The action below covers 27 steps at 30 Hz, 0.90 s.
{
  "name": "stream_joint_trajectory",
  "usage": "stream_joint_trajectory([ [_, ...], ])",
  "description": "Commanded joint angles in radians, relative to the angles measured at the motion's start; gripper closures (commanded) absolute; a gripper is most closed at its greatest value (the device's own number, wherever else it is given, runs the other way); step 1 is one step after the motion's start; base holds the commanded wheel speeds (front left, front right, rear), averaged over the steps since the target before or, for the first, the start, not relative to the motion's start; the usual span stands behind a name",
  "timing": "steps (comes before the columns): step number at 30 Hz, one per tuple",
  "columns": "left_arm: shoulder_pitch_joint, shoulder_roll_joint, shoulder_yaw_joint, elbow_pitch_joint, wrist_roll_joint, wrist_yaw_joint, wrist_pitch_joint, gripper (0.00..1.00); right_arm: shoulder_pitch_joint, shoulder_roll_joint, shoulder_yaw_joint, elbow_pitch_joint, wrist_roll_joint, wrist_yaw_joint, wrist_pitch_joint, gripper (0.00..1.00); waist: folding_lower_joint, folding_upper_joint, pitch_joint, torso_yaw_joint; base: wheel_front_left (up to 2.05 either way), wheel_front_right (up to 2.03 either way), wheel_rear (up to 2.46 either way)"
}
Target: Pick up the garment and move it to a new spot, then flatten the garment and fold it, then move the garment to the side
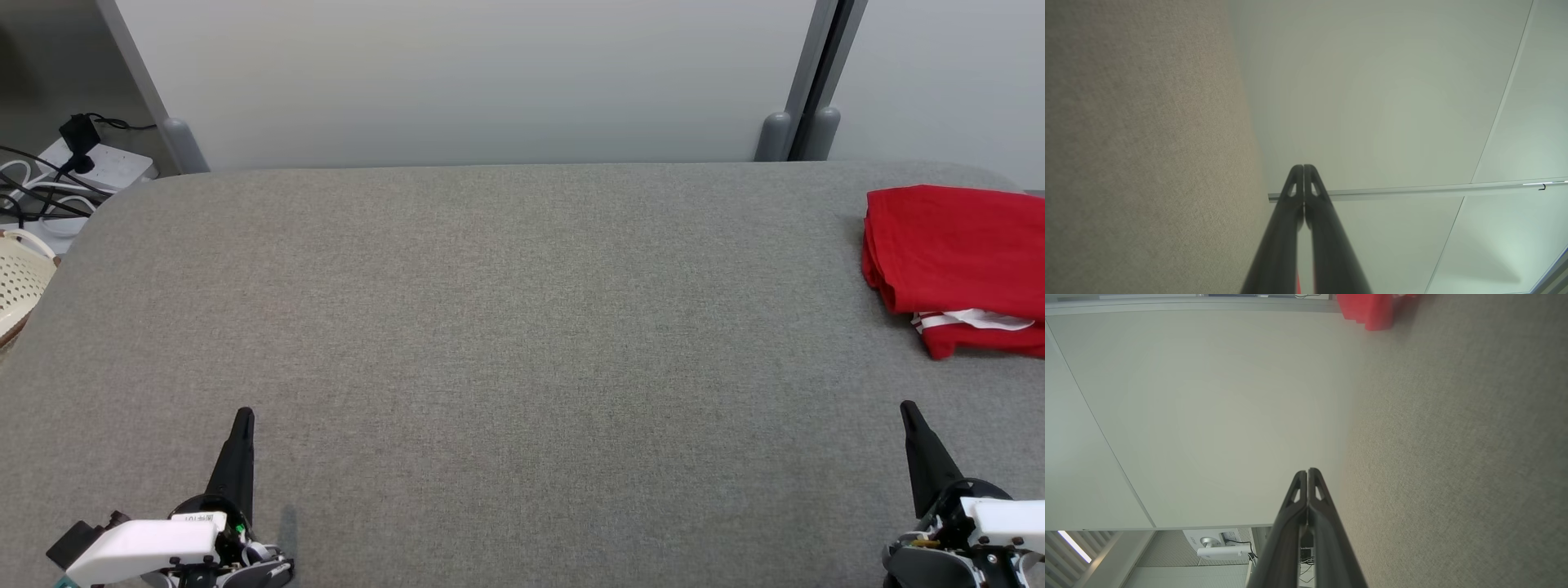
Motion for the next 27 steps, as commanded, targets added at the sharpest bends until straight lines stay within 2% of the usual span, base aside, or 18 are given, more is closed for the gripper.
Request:
stream_joint_trajectory([
  [1,-0.057,0.011,0.033,-0.022,0.001,-0.008,0.007,1.00,-0.037,-0.010,0.017,-0.026,0.003,0.002,0.010,1.00,0.0000,0.0000,0.000,0.000,0.00,0.00,0.00],
  [27,-0.057,0.009,0.035,-0.022,0.002,-0.008,0.008,1.00,-0.037,-0.009,0.016,-0.026,0.002,0.002,0.011,1.00,-0.0001,0.0000,0.000,0.000,0.00,0.00,0.00],
])
